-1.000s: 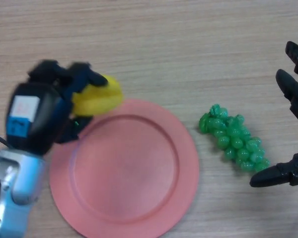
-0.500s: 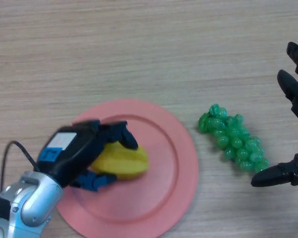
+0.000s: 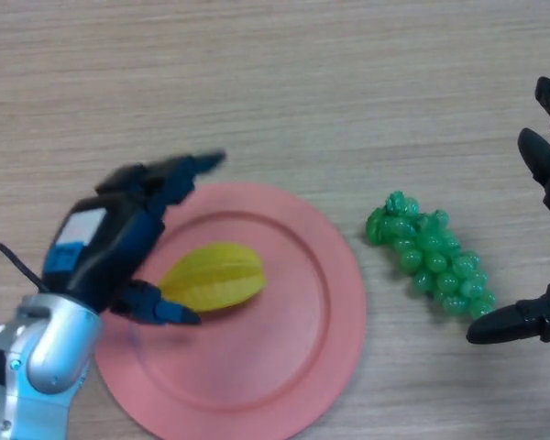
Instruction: Pick up the yellow starfruit and place it on the plate
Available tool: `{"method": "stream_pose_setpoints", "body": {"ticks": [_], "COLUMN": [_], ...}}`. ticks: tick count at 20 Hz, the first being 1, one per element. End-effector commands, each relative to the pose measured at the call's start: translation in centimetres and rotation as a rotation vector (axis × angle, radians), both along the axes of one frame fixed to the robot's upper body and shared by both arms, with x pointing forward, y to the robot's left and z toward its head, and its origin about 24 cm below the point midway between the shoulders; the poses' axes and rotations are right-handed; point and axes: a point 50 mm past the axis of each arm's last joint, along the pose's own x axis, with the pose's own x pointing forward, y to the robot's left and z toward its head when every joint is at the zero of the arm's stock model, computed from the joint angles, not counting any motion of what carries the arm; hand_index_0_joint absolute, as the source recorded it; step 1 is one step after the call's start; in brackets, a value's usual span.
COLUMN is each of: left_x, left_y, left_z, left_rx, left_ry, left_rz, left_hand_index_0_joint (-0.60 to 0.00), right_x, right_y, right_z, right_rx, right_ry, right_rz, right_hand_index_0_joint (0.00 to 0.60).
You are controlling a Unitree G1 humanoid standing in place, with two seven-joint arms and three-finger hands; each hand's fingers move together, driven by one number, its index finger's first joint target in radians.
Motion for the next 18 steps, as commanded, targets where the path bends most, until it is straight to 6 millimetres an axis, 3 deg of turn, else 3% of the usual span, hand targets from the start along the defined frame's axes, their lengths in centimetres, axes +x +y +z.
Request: {"method": "stream_pose_setpoints", "body": {"ticks": [1, 4, 7, 9, 12, 14, 18], "left_x": [-1.0, -2.1, -3.8, -4.4, -4.9, -5.0, -5.5], "left_y": [1.9, 2.5, 3.8, 4.6, 5.3, 5.2, 5.4], "left_z": [6.4, 7.1, 7.7, 7.5, 6.7, 6.0, 5.9], "left_rx": [-0.167, -0.309, -0.684, -0.788, -0.873, -0.792, -0.835], "left_ry": [-0.354, -0.331, -0.187, -0.153, -0.108, -0.078, -0.032], "left_rz": [-0.030, -0.110, -0.273, -0.292, -0.272, -0.233, -0.212], "left_hand_index_0_joint": [0.000, 0.000, 0.000, 0.000, 0.000, 0.000, 0.000], "right_x": [-0.7, -0.7, -0.9, -1.1, -1.2, -1.1, -1.1], "right_y": [0.0, 0.5, 0.8, 0.9, 1.1, 1.4, 1.8], "right_z": [3.2, 3.2, 3.2, 3.3, 3.1, 3.4, 3.5], "right_rx": [-0.063, -0.058, -0.059, -0.069, -0.070, -0.066, -0.067], "right_ry": [-0.207, -0.193, -0.202, -0.215, -0.221, -0.224, -0.229], "right_rz": [0.015, 0.038, 0.047, 0.049, 0.046, 0.053, 0.059], "right_hand_index_0_joint": [0.000, 0.000, 0.000, 0.000, 0.000, 0.000, 0.000]}}
